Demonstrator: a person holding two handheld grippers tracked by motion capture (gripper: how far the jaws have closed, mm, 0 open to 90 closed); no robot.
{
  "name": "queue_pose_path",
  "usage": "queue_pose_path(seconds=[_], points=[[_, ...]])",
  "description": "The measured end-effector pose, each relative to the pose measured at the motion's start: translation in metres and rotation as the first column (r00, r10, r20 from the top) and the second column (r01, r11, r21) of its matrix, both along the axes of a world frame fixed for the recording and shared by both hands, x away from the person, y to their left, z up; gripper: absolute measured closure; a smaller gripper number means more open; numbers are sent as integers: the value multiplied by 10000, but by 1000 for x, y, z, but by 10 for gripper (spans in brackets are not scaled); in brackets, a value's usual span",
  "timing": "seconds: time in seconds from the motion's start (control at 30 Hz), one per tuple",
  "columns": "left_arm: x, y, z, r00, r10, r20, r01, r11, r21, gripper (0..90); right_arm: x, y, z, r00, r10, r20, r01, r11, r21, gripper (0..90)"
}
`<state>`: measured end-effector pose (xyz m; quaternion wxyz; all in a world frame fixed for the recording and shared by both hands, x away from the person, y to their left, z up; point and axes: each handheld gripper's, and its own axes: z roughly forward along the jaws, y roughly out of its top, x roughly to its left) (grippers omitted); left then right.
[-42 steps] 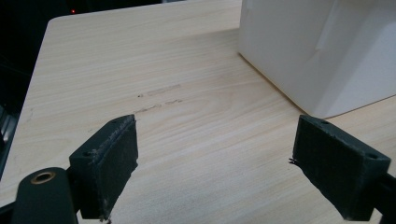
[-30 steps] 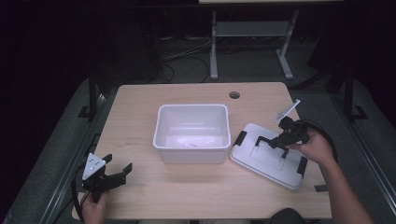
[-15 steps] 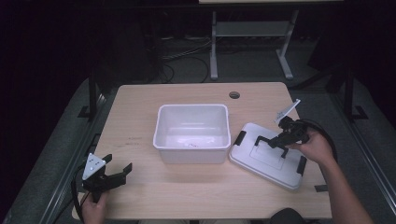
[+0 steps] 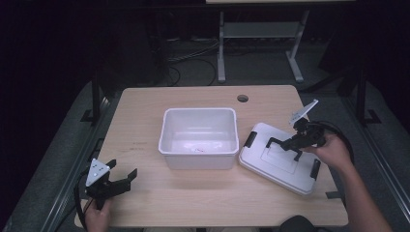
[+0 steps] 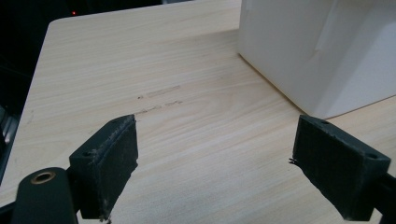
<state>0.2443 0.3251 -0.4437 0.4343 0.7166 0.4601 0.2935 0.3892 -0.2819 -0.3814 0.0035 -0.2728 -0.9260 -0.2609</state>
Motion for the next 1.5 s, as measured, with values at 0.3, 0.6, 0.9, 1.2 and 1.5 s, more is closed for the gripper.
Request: queue_pose_path(seconds=[0.3,0.6,0.9,1.2,1.5], points=[[0,0,0,10000,-11,28,11,10000,44,134,-9,-7,23,9995,90,313,-88,9999,-77,845],[0,-2,1,10000,-58,1,58,10000,76,134,-19,-14,43,9989,167,441,-165,9999,-51,845],[1,-1,0,10000,-64,-15,64,9999,126,134,-26,-11,68,9975,394,594,-384,9991,-179,845],[0,0,0,10000,-85,15,85,9998,165,134,-28,1,95,9934,818,799,-787,9960,-416,845],[0,1,0,10000,-87,12,87,9998,188,134,-28,13,118,9894,1151,880,-1106,9923,-549,845]])
